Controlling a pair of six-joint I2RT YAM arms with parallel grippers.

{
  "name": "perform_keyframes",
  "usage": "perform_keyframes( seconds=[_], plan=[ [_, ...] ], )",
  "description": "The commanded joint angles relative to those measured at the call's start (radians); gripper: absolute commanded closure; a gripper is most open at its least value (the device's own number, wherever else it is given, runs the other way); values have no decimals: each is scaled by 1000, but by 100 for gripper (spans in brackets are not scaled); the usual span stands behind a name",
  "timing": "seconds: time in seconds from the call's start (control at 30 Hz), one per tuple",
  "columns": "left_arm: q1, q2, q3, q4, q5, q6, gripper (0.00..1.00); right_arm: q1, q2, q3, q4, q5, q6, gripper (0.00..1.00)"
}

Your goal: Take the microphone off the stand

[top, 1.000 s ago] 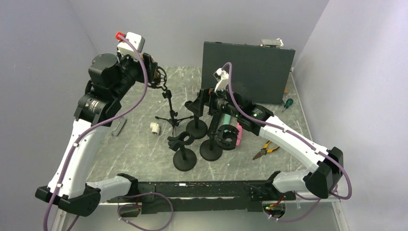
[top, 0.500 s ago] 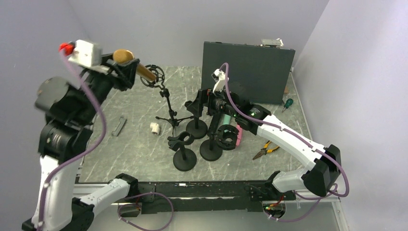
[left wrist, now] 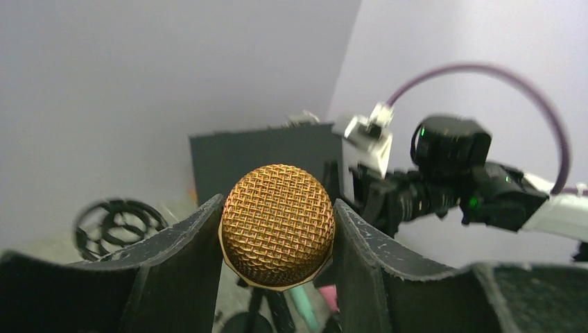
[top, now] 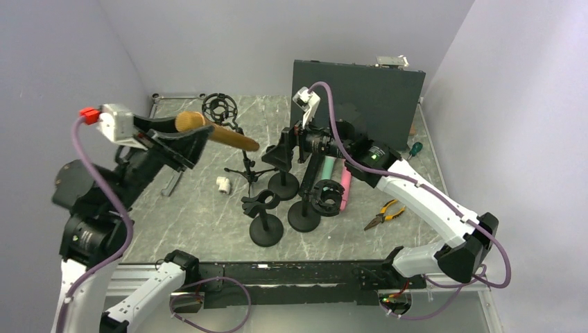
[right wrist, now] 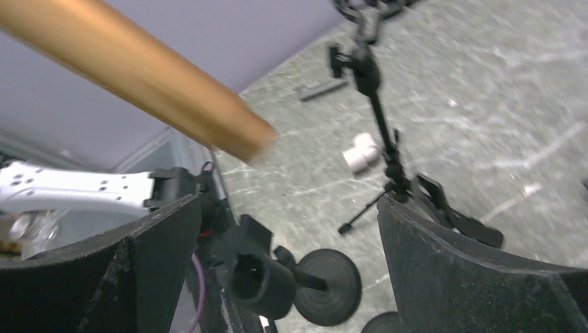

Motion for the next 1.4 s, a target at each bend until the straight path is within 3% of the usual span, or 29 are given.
perform_keyframes(
  seconds=[0.0,0.33,0.43,0.67,0.87,0.93,0.97,1.0,1.07,1.13,1.23,1.37],
  plan=[
    [-3,-23,-89,98,128,-177,100,17,-10,95,19,-206,-72,0],
    [-3,20,-187,205,319,-374,100,92,24,92,79,-282,-32,0],
    [-3,31,-217,251,344,-421,100,108,25,88,81,-280,-30,5],
    [-2,39,-255,261,352,-441,100,110,-43,3,144,-270,-30,26],
    [-2,56,-247,252,373,-439,100,110,-60,-22,160,-250,-37,70],
    [-3,55,-240,228,354,-426,90,109,-59,-17,147,-225,-47,87],
    [-3,55,-237,211,345,-419,81,110,-59,-13,136,-206,-51,94],
    [-3,52,-233,198,341,-411,65,109,-61,-11,126,-185,-58,98],
    [-2,44,-226,172,326,-385,39,110,-77,-21,117,-135,-68,100],
    [-1,29,-214,133,285,-352,22,109,-98,-39,117,-70,-82,100],
    [-1,-3,-197,78,195,-303,10,108,-126,-47,89,38,-107,100],
    [-2,-61,-168,-11,36,-228,5,102,-150,-33,13,229,-157,100]
  ],
)
